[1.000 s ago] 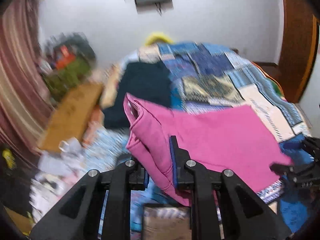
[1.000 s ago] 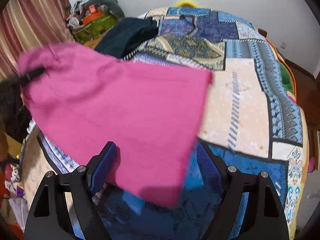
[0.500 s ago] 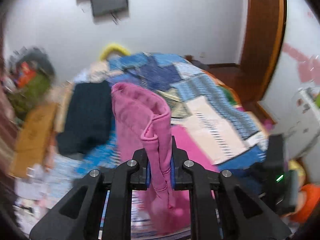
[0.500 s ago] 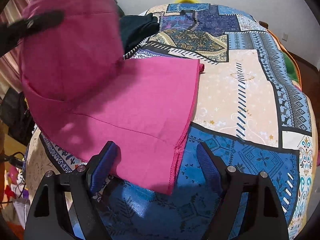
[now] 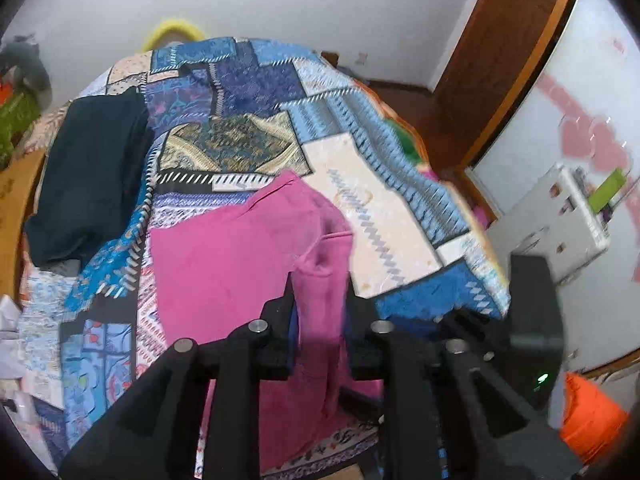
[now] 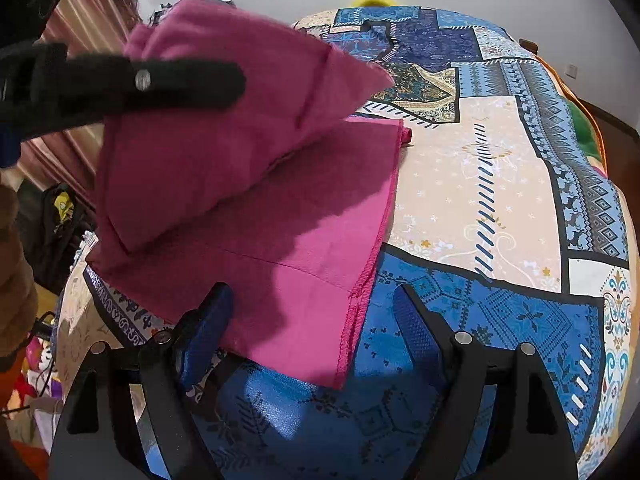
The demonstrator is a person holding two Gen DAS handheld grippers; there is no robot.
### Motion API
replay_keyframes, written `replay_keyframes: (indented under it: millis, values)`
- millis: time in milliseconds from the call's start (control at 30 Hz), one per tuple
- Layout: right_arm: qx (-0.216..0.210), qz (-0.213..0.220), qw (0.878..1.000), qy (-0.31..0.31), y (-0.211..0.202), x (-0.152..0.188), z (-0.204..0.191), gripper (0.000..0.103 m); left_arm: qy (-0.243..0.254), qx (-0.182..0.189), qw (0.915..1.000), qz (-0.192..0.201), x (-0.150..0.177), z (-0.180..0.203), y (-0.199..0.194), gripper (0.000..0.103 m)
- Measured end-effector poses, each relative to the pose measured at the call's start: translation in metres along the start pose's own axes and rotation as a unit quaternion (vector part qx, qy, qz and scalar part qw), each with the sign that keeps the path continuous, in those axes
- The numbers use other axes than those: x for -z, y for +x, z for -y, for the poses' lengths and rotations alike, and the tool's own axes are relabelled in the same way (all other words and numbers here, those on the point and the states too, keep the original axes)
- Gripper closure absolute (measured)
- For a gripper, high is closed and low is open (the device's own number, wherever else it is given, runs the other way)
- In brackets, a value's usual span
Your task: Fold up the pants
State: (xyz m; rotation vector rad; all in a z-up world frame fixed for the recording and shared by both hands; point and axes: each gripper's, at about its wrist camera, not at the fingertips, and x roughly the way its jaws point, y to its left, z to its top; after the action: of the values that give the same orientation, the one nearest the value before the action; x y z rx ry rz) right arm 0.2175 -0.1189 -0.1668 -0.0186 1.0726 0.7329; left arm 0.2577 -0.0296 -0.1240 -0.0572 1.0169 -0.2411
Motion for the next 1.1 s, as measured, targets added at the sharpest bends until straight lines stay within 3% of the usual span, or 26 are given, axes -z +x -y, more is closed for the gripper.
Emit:
replay_keyframes:
  millis: [33, 100, 333, 533, 667, 800, 867, 967, 1100]
  values:
    - [0.0, 0.0, 1.0, 0.0, 0.0, 0.0, 0.0, 0.024, 0.004, -0.004, 1.0, -0.004, 0.001, 0.0, 0.0, 0.051]
    - [0.0, 0.001, 1.0, 0.0, 0.0, 0.0, 0.0, 0.024, 0.009, -0.012, 0.9998, 0.009, 0.005, 0.001, -0.006, 0.04]
    - [-0.002, 0.002, 1.0, 0.002, 0.0, 0.0, 0.003, 0.024, 0.016, -0.085, 0.9945, 0.059, -0.007, -0.027, -0.03, 0.032]
    - [-0.003, 0.003, 1.0, 0.005, 0.0, 0.001, 0.002, 0.024, 0.008, -0.103, 0.9924, 0.068, -0.044, -0.07, -0.02, 0.02]
    - [-0.002, 0.002, 1.0, 0.003, 0.0, 0.001, 0.001, 0.023, 0.018, -0.133, 0.9906, 0.025, -0.058, -0.089, 0.02, 0.02]
    - [-0.004, 0.008, 1.0, 0.004, -0.001, 0.002, 0.003, 0.023, 0.027, -0.136, 0.9899, -0.029, -0.055, -0.095, 0.061, 0.02]
    - [-0.006, 0.008, 1.0, 0.005, -0.001, 0.002, 0.003, 0.023, 0.037, -0.139, 0.9873, -0.067, -0.05, -0.097, 0.081, 0.02]
    - [-0.004, 0.006, 1.0, 0.002, -0.004, 0.0, 0.005, 0.023, 0.053, -0.167, 0.9769, -0.123, -0.035, -0.099, 0.109, 0.019]
    - [0.007, 0.015, 1.0, 0.008, -0.013, 0.003, 0.012, 0.022, 0.081, -0.179, 0.9731, -0.12, -0.019, -0.096, 0.105, 0.014]
